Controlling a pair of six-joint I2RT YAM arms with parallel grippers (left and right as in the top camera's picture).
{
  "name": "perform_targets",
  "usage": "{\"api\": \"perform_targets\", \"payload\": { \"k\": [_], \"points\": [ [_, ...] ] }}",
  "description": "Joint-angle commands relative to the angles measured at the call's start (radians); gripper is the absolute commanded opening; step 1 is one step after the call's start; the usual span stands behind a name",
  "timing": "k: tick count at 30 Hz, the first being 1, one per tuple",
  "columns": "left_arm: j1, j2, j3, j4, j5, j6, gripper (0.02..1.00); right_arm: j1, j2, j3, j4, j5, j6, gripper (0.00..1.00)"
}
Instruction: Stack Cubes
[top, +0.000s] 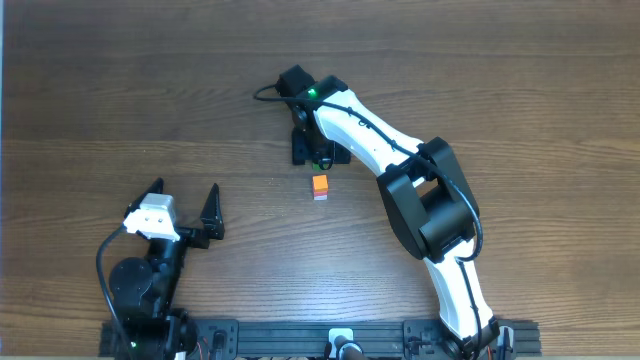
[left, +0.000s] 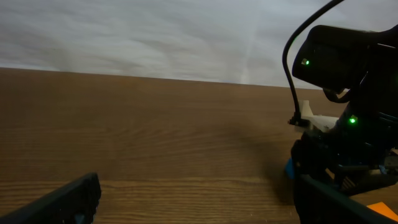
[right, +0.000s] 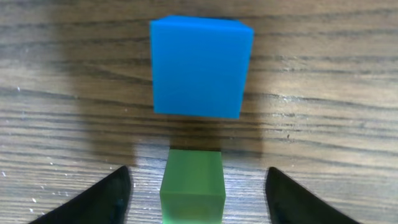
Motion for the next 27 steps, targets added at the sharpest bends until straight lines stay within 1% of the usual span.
{"api": "perform_targets", "payload": {
  "k": [1, 5, 8, 11, 14, 19, 27],
  "points": [
    [-0.004, -0.006, -0.007, 0.003, 0.01, 0.014, 0.996, -0.006, 0.008, 0.013, -0.002, -0.001, 0.011, 0.603],
    [-0.004, -0.006, -0.007, 0.003, 0.01, 0.014, 0.998, -0.008, 0.008, 0.013, -0.013, -0.008, 0.032, 0.584],
    [-0.004, -0.006, -0.007, 0.003, 0.01, 0.014, 0.998, -0.01, 0.008, 0.013, -0.016, -0.008, 0.032, 0.505],
    [-0.004, -0.006, -0.007, 0.003, 0.01, 0.014, 0.996, -0.01, 0.008, 0.013, -0.016, -0.008, 0.032, 0.362],
    [-0.004, -0.006, -0.007, 0.003, 0.01, 0.014, 0.998, -0.01, 0.008, 0.013, -0.016, -0.008, 0.032, 0.318],
    [-0.004, -0.006, -0.007, 0.003, 0.01, 0.014, 0.998, -0.01, 0.008, 0.013, -0.015, -0.008, 0.032, 0.297],
    [-0.004, -0.006, -0.007, 0.003, 0.01, 0.014, 0.998, -0.01, 0.008, 0.014, -0.014, -0.008, 0.031, 0.099]
  ]
}}
